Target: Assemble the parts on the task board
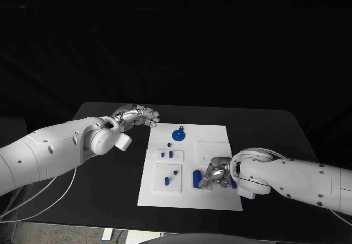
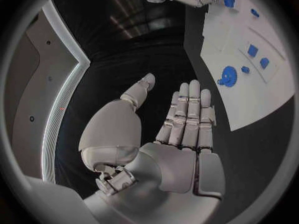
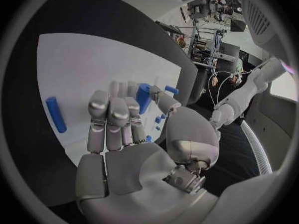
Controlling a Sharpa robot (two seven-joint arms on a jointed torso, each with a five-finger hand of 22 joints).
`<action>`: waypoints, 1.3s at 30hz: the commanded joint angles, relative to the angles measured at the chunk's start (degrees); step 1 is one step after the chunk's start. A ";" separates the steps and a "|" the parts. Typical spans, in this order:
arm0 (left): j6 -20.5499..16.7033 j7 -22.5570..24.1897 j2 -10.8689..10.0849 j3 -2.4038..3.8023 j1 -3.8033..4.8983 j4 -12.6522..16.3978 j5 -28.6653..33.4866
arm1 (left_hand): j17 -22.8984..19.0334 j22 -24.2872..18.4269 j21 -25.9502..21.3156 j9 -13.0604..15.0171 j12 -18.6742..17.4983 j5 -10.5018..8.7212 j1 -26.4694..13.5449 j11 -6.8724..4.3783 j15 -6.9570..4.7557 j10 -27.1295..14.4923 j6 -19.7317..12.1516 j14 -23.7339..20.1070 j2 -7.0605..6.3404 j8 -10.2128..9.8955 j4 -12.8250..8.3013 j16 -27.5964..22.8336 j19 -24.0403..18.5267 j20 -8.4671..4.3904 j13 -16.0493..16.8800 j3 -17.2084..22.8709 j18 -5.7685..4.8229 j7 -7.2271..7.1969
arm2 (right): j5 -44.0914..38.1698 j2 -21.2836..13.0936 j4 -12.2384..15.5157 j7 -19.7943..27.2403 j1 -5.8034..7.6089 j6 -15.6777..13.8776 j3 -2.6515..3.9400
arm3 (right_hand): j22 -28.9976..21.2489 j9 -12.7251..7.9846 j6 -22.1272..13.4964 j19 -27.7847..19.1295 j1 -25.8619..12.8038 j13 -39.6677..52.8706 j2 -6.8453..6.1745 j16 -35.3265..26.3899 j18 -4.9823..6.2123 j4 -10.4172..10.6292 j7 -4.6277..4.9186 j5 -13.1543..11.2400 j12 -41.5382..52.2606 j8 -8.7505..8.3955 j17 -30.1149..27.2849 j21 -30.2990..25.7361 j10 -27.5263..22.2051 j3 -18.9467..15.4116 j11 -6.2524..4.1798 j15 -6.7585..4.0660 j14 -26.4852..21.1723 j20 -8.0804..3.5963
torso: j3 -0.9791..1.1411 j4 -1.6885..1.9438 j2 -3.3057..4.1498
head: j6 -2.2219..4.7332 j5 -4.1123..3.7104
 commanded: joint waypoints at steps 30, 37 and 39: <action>0.65 -0.15 0.06 0.03 0.04 -0.31 -0.12 | 0.48 0.22 -0.54 -0.12 -0.32 -1.03 -0.89 -0.10 -0.08 -0.11 -0.17 0.41 0.73 0.31 0.51 -0.61 0.30 0.09 0.10 -0.40 0.20 -0.22 | -0.71 -0.09 0.58 -1.25 -0.12 1.71 0.01 | 0.86 -0.12 0.24 0.12 0.18 -0.23 -3.61 -0.49 3.60 -3.12 1.10 0.17 -0.56 -1.13 0.26 0.09 -0.44 -0.27 0.45 0.12 0.45 0.58 | 0.00 0.05 0.02 | -0.24 0.17; 0.66 -0.19 0.10 0.03 0.04 -0.33 -0.12 | 0.54 0.24 -0.57 -0.12 -0.32 -1.09 -0.79 -0.11 -0.09 -0.11 -0.17 0.42 0.76 0.31 0.47 -0.65 0.30 0.07 0.10 -0.35 0.21 -0.22 | -0.71 -0.15 0.59 -1.14 -0.12 1.02 0.01 | 0.81 -0.10 0.30 0.15 -0.31 -0.12 -3.81 -0.53 3.60 -3.03 1.11 -0.06 -0.47 -1.11 0.28 0.02 -0.36 -0.99 0.46 0.15 0.47 0.60 | -0.03 0.00 0.01 | -0.31 0.19; 0.66 -0.19 0.12 0.03 0.04 -0.35 -0.12 | 0.54 0.24 -0.57 -0.13 -0.32 -1.10 -0.78 -0.11 -0.09 -0.11 -0.17 0.43 0.77 0.31 0.46 -0.66 0.31 0.07 0.11 -0.34 0.22 -0.22 | -1.19 -0.07 0.59 -1.15 -0.13 0.69 0.01 | 0.81 -0.09 0.31 0.15 -0.31 -0.07 -3.78 -0.53 3.60 -3.02 1.10 -0.06 -0.41 -1.11 0.28 0.02 -0.31 -1.00 0.46 0.14 0.47 0.60 | -0.02 -0.01 0.00 | -0.30 0.17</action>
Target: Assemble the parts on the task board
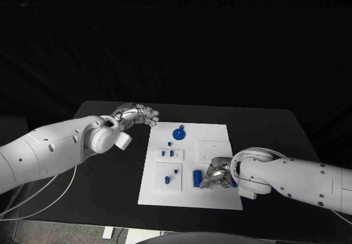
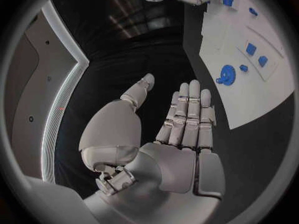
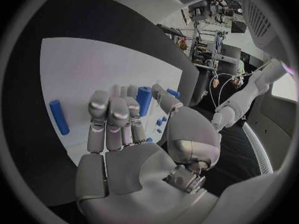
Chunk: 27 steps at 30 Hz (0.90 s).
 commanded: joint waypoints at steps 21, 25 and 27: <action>0.80 0.04 0.06 0.03 0.04 -0.02 -0.09 | 0.20 0.16 -0.41 -0.09 -0.33 -0.39 -0.28 -0.10 -0.08 -0.11 -0.17 0.45 0.27 0.32 0.25 -0.49 0.34 0.08 0.10 -0.01 0.21 -0.22 | -5.57 1.49 -0.79 -0.79 -0.64 -1.20 -0.07 | 0.78 0.21 1.31 0.12 0.02 0.54 3.17 -0.32 3.46 1.50 0.31 -0.25 0.45 0.27 0.23 -0.10 1.00 1.09 -0.20 -0.14 0.17 0.23 | 0.01 -0.01 0.01 | -0.18 -0.02; 0.79 0.04 0.08 0.03 0.04 -0.04 -0.09 | 0.21 0.17 -0.41 -0.10 -0.33 -0.39 -0.27 -0.10 -0.08 -0.11 -0.17 0.45 0.27 0.33 0.25 -0.50 0.34 0.08 0.10 0.00 0.21 -0.22 | -5.56 1.44 -0.79 -0.71 -0.65 -1.77 -0.07 | 0.80 0.22 1.33 0.13 0.11 0.54 3.04 -0.32 3.46 1.46 0.30 -0.25 0.44 0.28 0.24 -0.08 1.02 1.19 -0.21 -0.15 0.17 0.23 | 0.01 -0.01 0.02 | -0.19 -0.03; 0.78 0.06 0.07 0.03 0.04 -0.03 -0.09 | 0.23 0.18 -0.42 -0.10 -0.33 -0.39 -0.28 -0.10 -0.08 -0.11 -0.16 0.45 0.28 0.33 0.25 -0.51 0.34 0.08 0.10 0.00 0.21 -0.22 | -5.53 1.39 -0.70 -0.46 -0.65 -2.19 -0.07 | 0.80 0.24 1.36 0.17 -0.25 0.54 3.11 -0.32 3.46 1.91 0.30 -0.25 0.43 0.28 0.25 -0.07 1.08 1.24 -0.21 -0.15 0.18 0.28 | 0.02 -0.04 0.01 | -0.17 -0.05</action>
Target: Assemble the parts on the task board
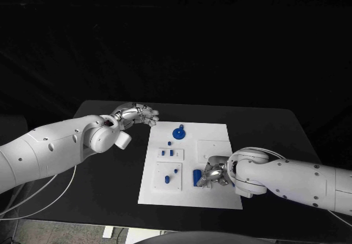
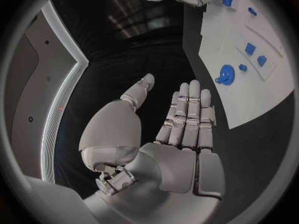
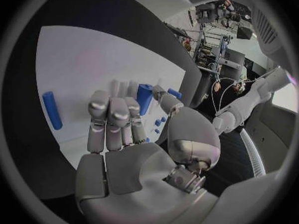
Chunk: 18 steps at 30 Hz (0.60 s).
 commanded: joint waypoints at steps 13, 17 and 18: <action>0.72 0.29 0.07 0.04 0.04 -0.08 -0.08 | 0.14 0.11 -0.23 -0.06 -0.33 -0.40 -0.26 -0.11 -0.09 -0.08 -0.13 0.47 0.30 0.36 0.25 -0.33 0.35 0.08 0.07 0.01 0.22 -0.24 | -2.38 -0.45 0.25 0.77 -0.17 -1.64 -0.09 | 0.84 0.09 0.98 0.24 -0.99 0.21 0.07 -0.32 3.39 1.24 0.39 -0.25 0.35 0.30 0.10 -0.01 0.73 0.43 -0.04 -0.29 0.11 0.29 | -0.01 0.00 -0.01 | 0.11 -0.01; 0.73 0.27 0.06 0.04 0.04 -0.08 -0.08 | 0.16 0.12 -0.24 -0.06 -0.33 -0.40 -0.25 -0.11 -0.09 -0.08 -0.12 0.48 0.30 0.36 0.25 -0.34 0.35 0.08 0.08 0.02 0.22 -0.24 | -0.58 -0.85 0.42 1.30 -0.17 -1.60 -0.09 | 0.84 0.11 0.97 0.26 -1.28 0.17 -0.72 -0.34 3.39 1.57 0.38 -0.25 0.27 0.27 0.11 0.00 0.71 0.44 -0.05 -0.31 0.11 0.27 | -0.01 0.02 0.00 | 0.20 -0.04; 0.76 0.27 0.06 0.04 0.04 -0.05 -0.08 | 0.16 0.12 -0.24 -0.06 -0.33 -0.40 -0.25 -0.11 -0.09 -0.08 -0.12 0.48 0.30 0.36 0.25 -0.34 0.35 0.08 0.08 0.02 0.22 -0.24 | -0.14 -1.09 0.55 1.57 -0.17 -1.72 -0.09 | 0.85 0.11 0.94 0.26 -1.34 0.12 -1.12 -0.34 3.39 1.62 0.38 -0.25 0.20 0.25 0.12 0.00 0.64 0.43 -0.05 -0.32 0.11 0.26 | -0.02 0.02 -0.01 | 0.20 -0.07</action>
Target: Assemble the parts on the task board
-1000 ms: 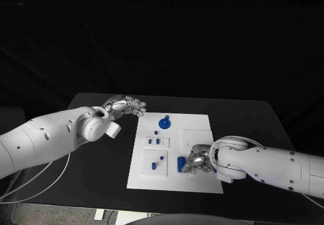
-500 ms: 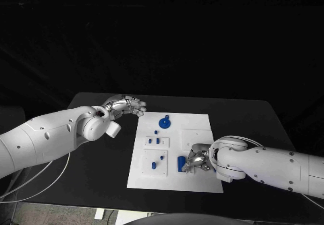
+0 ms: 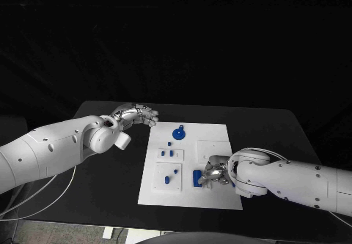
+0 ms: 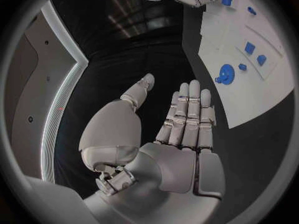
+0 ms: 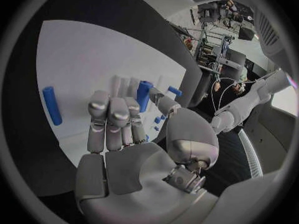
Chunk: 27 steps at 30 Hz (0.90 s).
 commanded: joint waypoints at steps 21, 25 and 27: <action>0.62 0.42 0.03 0.03 0.04 0.13 -0.08 | 0.20 0.14 -0.32 -0.09 -0.30 -0.20 -0.16 -0.15 -0.10 -0.01 -0.14 0.53 0.21 0.36 0.19 -0.44 0.35 0.07 0.11 0.03 0.22 -0.23 | 0.67 -10.37 1.45 3.27 2.53 0.30 2.24 | 0.90 0.30 -0.13 0.67 2.26 0.11 -3.27 -0.44 3.37 -1.02 0.72 -0.24 0.23 -0.11 0.11 0.25 0.30 -0.58 0.20 -0.12 0.16 -0.17 | 0.04 -0.05 -0.02 | 0.92 -0.74; 0.62 0.36 0.01 0.03 0.04 0.10 -0.08 | 0.23 0.16 -0.33 -0.09 -0.28 -0.20 -0.14 -0.16 -0.10 0.02 -0.11 0.55 0.19 0.39 0.18 -0.46 0.35 0.07 0.12 0.03 0.22 -0.24 | -3.84 -12.10 2.07 1.33 2.53 2.04 2.23 | 0.92 0.48 -0.33 0.66 4.77 -0.21 -5.00 -0.51 3.37 -3.06 0.78 -0.24 -0.20 -0.11 0.10 0.31 -0.05 -0.68 0.27 -0.05 0.19 -0.26 | 0.11 -0.05 0.03 | 1.11 -1.05; 0.56 0.36 -0.14 0.02 0.04 0.27 -0.08 | 0.23 0.16 -0.33 -0.09 -0.28 -0.21 -0.14 -0.16 -0.10 0.02 -0.11 0.55 0.18 0.39 0.17 -0.47 0.35 0.07 0.12 0.02 0.22 -0.24 | -5.53 -12.70 2.10 0.12 2.52 2.57 2.21 | 0.88 0.54 -0.34 0.67 5.27 -0.49 -5.78 -0.59 3.37 -3.19 0.84 -0.25 -0.57 -0.09 0.05 0.28 -0.32 -0.83 0.33 0.03 0.19 -0.19 | 0.14 -0.13 0.01 | 1.27 -1.29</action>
